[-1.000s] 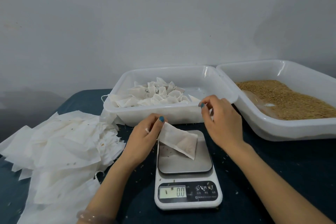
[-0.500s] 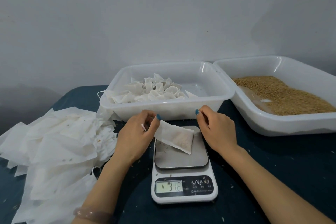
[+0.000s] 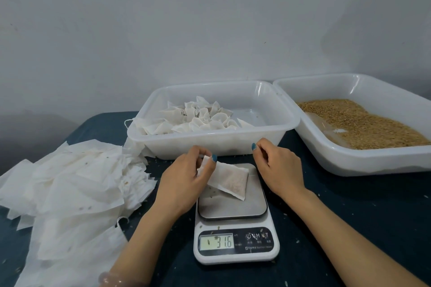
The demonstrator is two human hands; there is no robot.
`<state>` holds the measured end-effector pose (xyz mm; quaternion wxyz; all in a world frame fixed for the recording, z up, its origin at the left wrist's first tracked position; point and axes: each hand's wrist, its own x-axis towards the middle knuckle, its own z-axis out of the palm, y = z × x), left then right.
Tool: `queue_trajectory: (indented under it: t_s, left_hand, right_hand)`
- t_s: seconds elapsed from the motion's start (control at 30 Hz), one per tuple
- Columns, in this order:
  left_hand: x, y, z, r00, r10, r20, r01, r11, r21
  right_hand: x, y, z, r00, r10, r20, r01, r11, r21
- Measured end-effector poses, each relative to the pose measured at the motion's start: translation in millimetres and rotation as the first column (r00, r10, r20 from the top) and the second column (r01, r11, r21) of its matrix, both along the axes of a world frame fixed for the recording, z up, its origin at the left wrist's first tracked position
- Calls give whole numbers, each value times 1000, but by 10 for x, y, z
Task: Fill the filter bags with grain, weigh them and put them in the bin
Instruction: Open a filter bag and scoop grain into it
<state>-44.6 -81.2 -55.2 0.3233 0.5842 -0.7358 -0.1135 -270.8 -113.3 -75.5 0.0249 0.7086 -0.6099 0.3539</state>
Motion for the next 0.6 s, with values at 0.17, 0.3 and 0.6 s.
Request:
queue_trajectory:
  t_s: [0.17, 0.3, 0.6]
  left_hand:
    - [-20, 16, 27, 1000, 25, -6, -25, 1000, 1]
    - [6, 28, 54, 991, 120, -57, -122, 992, -36]
    - [14, 20, 89, 994, -106, -16, 99, 969, -225]
  right_hand:
    - [-7, -1, 4, 1000, -7, 13, 7, 1000, -19]
    - [-16, 11, 17, 1000, -9, 30, 10, 999, -41]
    - [79, 79, 201, 918, 324, 230, -331, 944, -10]
